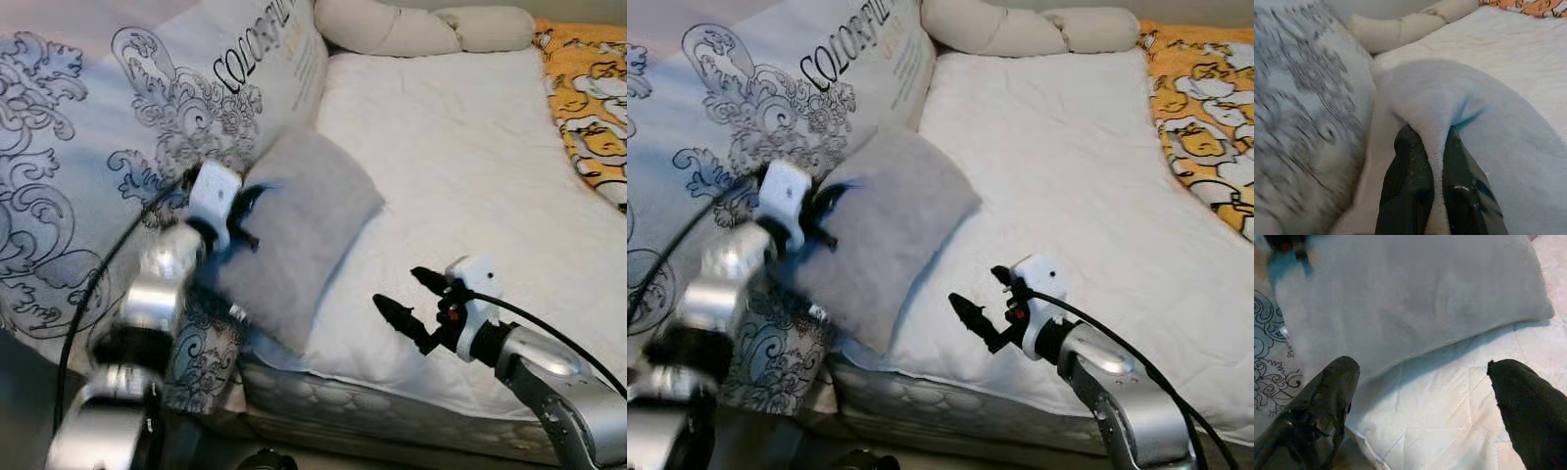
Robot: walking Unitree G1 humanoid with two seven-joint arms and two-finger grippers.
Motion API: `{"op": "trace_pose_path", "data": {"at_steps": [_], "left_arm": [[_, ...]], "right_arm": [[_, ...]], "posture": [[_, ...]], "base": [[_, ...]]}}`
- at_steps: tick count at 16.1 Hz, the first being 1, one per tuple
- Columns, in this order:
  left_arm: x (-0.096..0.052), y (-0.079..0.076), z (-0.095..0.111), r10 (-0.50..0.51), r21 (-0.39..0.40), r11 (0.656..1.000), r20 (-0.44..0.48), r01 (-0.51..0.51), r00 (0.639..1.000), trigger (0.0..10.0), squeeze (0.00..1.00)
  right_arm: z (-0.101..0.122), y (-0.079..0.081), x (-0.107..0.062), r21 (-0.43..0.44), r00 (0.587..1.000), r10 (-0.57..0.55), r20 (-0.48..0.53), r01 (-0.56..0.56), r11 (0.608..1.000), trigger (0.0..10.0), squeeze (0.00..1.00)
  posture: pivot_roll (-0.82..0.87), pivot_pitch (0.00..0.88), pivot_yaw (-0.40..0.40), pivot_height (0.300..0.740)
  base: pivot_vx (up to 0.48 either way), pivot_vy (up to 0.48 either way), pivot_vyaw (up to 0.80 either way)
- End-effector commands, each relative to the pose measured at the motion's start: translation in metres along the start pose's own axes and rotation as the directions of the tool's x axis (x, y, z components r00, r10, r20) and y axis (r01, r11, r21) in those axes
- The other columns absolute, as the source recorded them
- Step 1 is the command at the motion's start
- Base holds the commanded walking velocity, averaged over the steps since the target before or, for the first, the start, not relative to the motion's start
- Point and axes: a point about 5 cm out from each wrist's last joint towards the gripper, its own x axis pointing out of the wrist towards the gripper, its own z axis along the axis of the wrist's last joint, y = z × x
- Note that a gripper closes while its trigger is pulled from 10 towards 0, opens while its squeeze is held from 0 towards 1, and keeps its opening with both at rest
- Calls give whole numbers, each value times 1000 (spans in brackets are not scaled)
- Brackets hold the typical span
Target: Clean up the room
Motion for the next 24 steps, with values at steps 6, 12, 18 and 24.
{"op": "trace_pose_path", "data": {"at_steps": [6,12,18,24], "left_arm": [[-19,-31,-44,71,-57,995,-135,-79,988,0,0],[-14,13,-18,189,-73,979,-41,-191,981,10000,1000],[-21,3,56,129,-244,969,339,-45,932,10000,0],[-54,-36,13,174,-185,971,96,-154,980,10000,0]], "right_arm": [[7,-3,5,-34,1000,27,14,-26,999,10000,0],[6,-2,6,-35,999,47,7,-47,998,10000,0],[16,-8,3,-22,996,-37,87,39,999,10000,0],[15,-17,8,89,884,-426,193,417,905,10000,0]], "posture": [[-26,0,71,740],[-21,0,61,740],[-35,0,56,740],[-79,0,59,740]], "base": [[0,0,0],[0,0,0],[0,0,0],[0,-120,0]]}}
